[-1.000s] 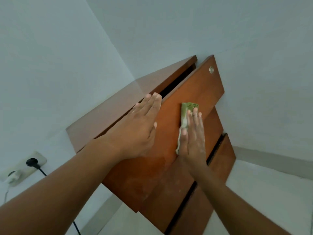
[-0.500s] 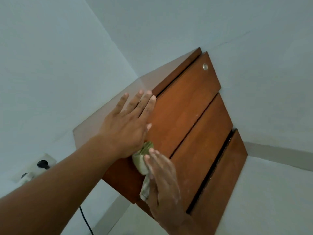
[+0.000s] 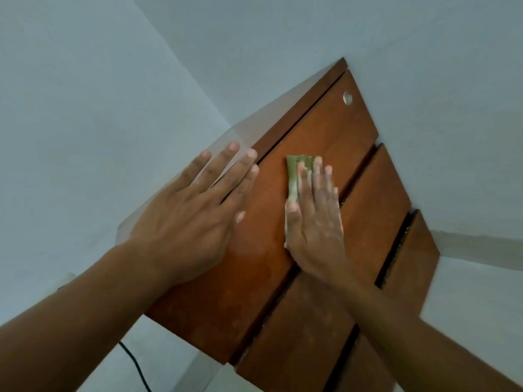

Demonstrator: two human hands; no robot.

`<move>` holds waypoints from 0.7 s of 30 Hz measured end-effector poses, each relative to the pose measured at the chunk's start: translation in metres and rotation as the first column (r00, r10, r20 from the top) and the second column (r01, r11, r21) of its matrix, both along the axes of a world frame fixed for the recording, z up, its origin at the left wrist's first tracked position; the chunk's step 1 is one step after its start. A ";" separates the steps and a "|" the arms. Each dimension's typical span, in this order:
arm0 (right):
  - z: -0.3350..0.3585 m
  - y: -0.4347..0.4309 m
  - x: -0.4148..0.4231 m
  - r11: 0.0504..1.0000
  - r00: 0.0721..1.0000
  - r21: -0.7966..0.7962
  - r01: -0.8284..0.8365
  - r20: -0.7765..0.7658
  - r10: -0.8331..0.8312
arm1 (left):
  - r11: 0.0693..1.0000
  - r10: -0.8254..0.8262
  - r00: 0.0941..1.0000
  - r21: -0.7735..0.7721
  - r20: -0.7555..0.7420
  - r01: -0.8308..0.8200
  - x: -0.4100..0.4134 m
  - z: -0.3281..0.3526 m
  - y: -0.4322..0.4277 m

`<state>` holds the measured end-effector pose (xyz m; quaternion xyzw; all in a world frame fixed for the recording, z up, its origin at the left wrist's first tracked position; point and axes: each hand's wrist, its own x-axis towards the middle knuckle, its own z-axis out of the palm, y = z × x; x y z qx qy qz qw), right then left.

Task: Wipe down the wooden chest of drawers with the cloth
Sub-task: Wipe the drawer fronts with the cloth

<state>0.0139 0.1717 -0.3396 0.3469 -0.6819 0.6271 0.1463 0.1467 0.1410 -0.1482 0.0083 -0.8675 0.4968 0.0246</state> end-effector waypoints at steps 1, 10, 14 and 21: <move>0.000 -0.002 -0.026 1.000 0.998 -0.019 0.006 0.063 -0.004 | 1.000 -0.012 1.000 -0.013 0.008 0.012 0.000 0.000 0.000; -0.008 0.011 -0.124 0.957 0.876 -0.143 0.252 0.454 -0.163 | 0.992 0.113 0.971 -0.074 0.213 -0.099 -0.001 -0.034 0.012; -0.009 0.031 -0.038 0.900 0.904 -0.334 0.280 0.407 -0.130 | 0.994 0.107 0.973 -0.036 0.205 -0.102 0.010 -0.055 0.009; -0.032 0.001 0.008 0.986 0.979 -0.167 -0.020 -0.203 -0.015 | 0.995 -0.041 0.996 0.099 0.079 0.033 0.022 -0.073 0.003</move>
